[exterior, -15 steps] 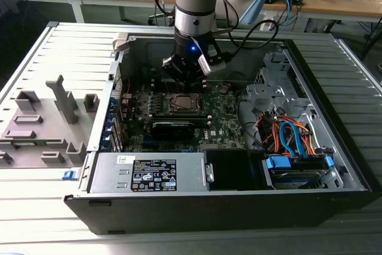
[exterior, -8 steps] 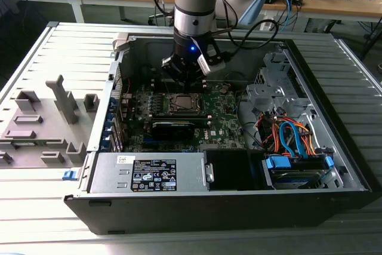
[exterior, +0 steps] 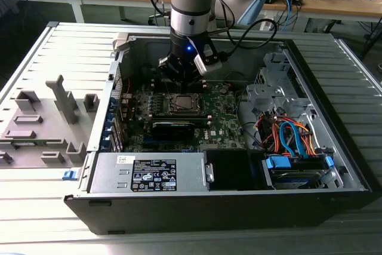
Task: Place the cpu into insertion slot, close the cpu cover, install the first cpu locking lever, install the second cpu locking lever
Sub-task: 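Install the first cpu locking lever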
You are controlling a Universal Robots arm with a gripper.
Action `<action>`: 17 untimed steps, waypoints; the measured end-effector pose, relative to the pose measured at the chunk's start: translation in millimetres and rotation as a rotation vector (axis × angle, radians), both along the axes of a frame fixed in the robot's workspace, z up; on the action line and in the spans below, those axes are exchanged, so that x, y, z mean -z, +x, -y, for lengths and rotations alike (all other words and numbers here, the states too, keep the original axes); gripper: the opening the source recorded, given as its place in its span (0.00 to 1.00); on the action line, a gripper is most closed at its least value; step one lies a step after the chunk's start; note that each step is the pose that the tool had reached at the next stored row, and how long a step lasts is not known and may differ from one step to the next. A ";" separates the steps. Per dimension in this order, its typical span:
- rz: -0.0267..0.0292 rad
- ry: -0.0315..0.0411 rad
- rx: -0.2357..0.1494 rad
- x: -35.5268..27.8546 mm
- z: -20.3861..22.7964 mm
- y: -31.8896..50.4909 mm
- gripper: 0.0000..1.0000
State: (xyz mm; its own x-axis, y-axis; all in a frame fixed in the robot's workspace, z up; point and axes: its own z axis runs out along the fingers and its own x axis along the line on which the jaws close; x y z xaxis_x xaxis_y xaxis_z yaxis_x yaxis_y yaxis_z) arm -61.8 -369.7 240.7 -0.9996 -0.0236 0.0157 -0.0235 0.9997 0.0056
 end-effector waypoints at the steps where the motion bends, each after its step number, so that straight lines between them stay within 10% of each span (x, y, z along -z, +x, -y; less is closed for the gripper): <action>1: 0.0000 0.0000 0.000 0.0 0.0 0.0 0.11; 17: 0.0013 0.0001 0.000 -3.2 -0.5 -9.0 0.11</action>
